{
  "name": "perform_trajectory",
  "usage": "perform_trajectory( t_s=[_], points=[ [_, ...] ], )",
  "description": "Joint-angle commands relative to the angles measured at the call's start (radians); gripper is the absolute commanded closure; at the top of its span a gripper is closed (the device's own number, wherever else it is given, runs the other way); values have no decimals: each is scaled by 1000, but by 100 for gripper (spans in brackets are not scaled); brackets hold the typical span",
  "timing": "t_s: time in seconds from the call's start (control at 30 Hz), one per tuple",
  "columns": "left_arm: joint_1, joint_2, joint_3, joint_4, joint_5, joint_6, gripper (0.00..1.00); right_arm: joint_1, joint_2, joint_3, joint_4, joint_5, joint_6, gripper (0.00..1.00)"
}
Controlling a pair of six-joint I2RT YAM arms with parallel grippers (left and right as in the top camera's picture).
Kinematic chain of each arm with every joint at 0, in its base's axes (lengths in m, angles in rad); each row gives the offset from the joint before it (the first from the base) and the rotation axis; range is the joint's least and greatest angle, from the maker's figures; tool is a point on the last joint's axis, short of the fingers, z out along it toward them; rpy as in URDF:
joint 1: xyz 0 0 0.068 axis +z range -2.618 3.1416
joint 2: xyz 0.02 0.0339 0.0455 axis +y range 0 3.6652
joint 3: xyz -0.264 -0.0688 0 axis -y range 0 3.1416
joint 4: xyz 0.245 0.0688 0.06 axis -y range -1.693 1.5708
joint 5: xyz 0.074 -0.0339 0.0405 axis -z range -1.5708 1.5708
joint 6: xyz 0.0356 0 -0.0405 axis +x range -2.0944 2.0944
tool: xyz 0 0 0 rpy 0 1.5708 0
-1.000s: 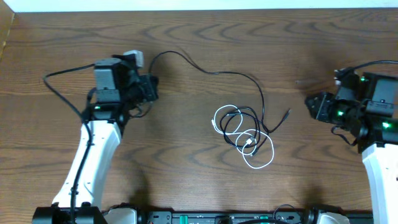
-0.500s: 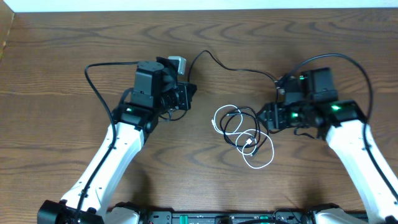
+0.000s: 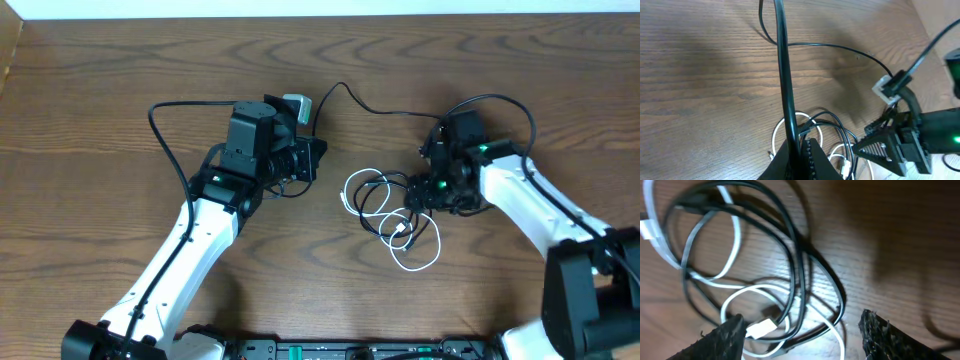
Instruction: Untangle cables
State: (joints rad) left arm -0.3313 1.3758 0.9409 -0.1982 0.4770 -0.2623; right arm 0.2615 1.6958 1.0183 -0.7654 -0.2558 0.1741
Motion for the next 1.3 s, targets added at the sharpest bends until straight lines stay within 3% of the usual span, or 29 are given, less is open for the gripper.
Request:
perform_trajectory(
  t_s=[0.0,0.4,0.5,0.57,0.67,0.73,0.97,1.13,1.27],
  points=[
    [-2,-5,-5,-2,13,-2,92,24,33,16,22,45,16,30],
    [-2,-5,-5,-26,40,-6,84,60,130,16,69,164,4,31],
    [-2,-5,-5,-39,40,-6,72,89,135,16,71,163,4,46],
    [-2,-5,-5,-62,40,-6,70,130,135,16,73,159,33,63],
    [-2,-5,-5,-76,40,-6,71,163,135,15,74,159,71,74],
    [-2,-5,-5,-82,75,-6,71,179,135,15,77,159,91,99],
    [-2,-5,-5,-136,118,-5,70,174,102,22,81,161,126,99],
    [-2,-5,-5,-142,118,-5,60,131,-66,92,46,159,126,99],
    [-2,-2,-5,-132,128,-4,59,98,-189,152,-4,101,126,99]
  ],
)
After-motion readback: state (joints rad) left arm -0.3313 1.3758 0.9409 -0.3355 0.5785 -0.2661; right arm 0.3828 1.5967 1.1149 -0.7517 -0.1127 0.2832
